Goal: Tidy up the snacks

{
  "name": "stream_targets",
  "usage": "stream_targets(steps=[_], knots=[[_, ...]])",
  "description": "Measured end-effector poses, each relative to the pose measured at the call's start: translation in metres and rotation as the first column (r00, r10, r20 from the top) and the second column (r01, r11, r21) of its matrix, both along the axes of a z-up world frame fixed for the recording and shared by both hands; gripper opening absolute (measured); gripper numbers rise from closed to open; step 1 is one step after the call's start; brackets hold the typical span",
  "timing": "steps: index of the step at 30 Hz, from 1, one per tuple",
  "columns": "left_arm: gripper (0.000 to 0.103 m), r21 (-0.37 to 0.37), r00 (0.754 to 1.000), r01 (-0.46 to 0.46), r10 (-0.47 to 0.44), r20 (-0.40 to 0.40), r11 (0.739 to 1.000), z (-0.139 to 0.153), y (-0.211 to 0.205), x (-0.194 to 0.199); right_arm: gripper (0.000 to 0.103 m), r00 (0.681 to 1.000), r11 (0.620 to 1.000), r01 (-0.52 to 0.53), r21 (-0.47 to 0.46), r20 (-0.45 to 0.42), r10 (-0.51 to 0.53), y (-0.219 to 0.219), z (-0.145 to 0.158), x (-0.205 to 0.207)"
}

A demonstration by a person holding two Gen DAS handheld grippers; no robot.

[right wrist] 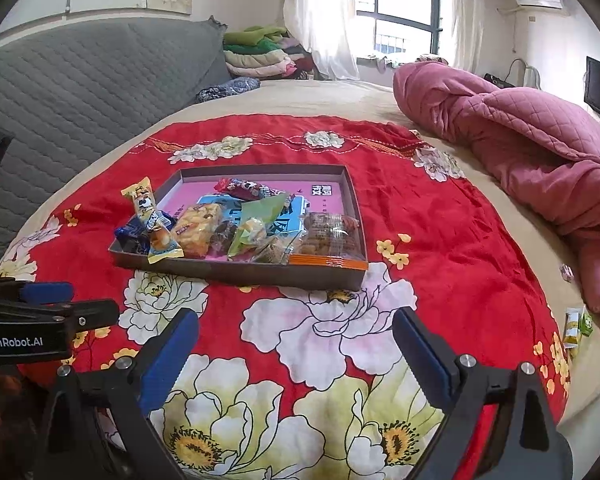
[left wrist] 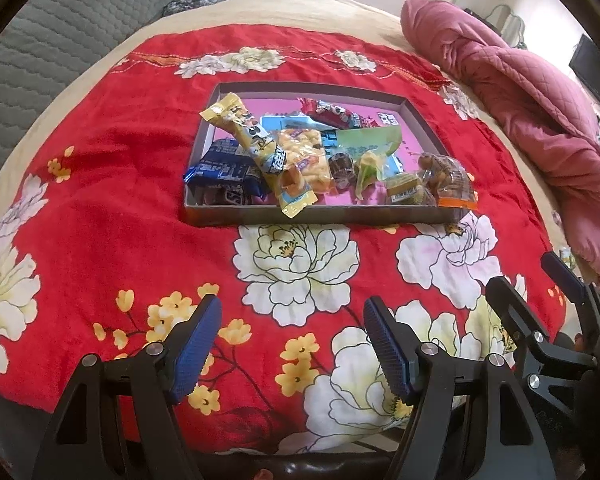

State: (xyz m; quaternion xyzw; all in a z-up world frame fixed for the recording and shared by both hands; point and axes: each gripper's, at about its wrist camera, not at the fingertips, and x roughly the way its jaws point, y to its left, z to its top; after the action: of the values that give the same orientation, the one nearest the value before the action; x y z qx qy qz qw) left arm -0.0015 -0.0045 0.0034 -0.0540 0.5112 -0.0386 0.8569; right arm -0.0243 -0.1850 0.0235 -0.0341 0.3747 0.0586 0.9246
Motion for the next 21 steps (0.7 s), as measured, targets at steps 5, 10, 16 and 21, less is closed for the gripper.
stream_targets(steps=[5, 10, 16, 21], knots=[[0.075, 0.001, 1.0, 0.002, -0.002, 0.0, 1.0, 0.0, -0.0002, 0.0002, 0.098, 1.0, 1.0, -0.001, 0.0, -0.002, 0.001, -0.0003, -0.0004, 0.0003], [0.075, 0.001, 1.0, -0.006, 0.006, -0.002, 1.0, -0.0009, 0.0008, 0.0007, 0.098, 1.0, 1.0, -0.002, 0.0, -0.004, 0.002, -0.0004, -0.001, 0.0006], [0.075, 0.0, 1.0, -0.007, 0.007, -0.004, 1.0, -0.0016, 0.001, 0.0012, 0.098, 1.0, 1.0, 0.001, 0.001, -0.009, -0.001, -0.0007, -0.0018, 0.0015], [0.075, 0.004, 1.0, -0.008, 0.008, -0.006, 1.0, -0.0022, 0.0017, 0.0025, 0.098, 1.0, 1.0, 0.001, 0.001, -0.009, -0.001, -0.0009, -0.0017, 0.0015]])
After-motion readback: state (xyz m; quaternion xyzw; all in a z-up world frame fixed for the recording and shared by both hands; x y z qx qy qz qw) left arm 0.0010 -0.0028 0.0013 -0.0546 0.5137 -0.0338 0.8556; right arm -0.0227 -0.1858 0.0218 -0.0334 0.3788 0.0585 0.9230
